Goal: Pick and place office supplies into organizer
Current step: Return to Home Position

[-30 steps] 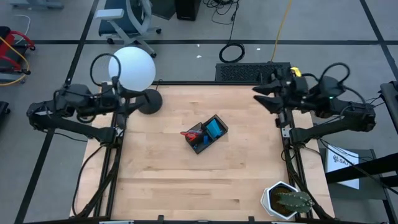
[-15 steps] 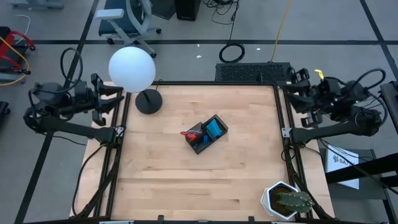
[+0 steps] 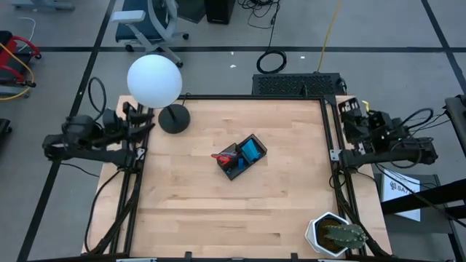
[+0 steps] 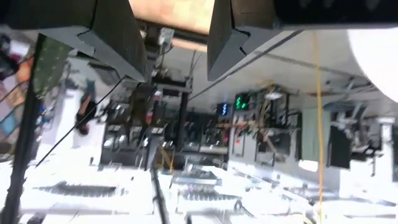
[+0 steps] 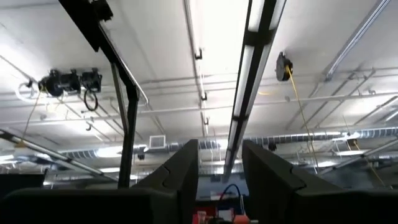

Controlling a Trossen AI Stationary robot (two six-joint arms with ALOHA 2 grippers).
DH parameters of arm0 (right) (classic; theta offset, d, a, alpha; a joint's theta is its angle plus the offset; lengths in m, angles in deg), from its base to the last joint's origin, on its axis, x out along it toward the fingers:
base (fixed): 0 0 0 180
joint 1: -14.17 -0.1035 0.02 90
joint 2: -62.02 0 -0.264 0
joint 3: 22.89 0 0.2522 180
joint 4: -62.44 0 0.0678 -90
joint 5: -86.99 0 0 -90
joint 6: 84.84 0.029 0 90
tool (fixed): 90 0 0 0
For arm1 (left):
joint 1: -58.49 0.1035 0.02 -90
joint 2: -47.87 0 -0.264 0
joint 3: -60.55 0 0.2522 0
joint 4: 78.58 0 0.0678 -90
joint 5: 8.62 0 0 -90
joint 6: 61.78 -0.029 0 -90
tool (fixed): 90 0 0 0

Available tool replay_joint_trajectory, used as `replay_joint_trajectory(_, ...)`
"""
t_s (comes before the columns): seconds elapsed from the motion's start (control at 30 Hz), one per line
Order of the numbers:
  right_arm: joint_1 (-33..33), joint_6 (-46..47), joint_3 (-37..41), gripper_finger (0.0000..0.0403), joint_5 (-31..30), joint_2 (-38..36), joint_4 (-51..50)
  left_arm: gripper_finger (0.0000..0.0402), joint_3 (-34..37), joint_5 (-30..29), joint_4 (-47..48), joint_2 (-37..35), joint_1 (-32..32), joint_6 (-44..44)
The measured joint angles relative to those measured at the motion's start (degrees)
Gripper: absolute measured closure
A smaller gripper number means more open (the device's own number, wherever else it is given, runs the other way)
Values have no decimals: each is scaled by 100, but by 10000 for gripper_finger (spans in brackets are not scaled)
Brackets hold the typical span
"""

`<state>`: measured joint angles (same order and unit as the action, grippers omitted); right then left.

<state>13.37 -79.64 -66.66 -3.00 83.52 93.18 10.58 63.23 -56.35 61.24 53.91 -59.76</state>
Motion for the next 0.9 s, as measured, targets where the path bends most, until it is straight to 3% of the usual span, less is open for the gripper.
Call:
replay_joint_trajectory(0.37, 0, 119, 1309, 287, 0, -1026, 866, 231, 1333, 315, -416, -1245, 0, 195)
replay_joint_trajectory(0.53, -2, 163, 1541, 287, 13, -1648, 743, 231, 1434, 362, -421, -1310, -4, 136)
replay_joint_trajectory(0.67, -2, 119, 1630, 286, 10, -2134, -29, 231, 1445, 361, -264, -1314, -4, 59)
replay_joint_trajectory(0.9, -2, 176, 1835, 287, 6, -2134, -165, 231, 1445, 364, -37, -1312, -4, 146)
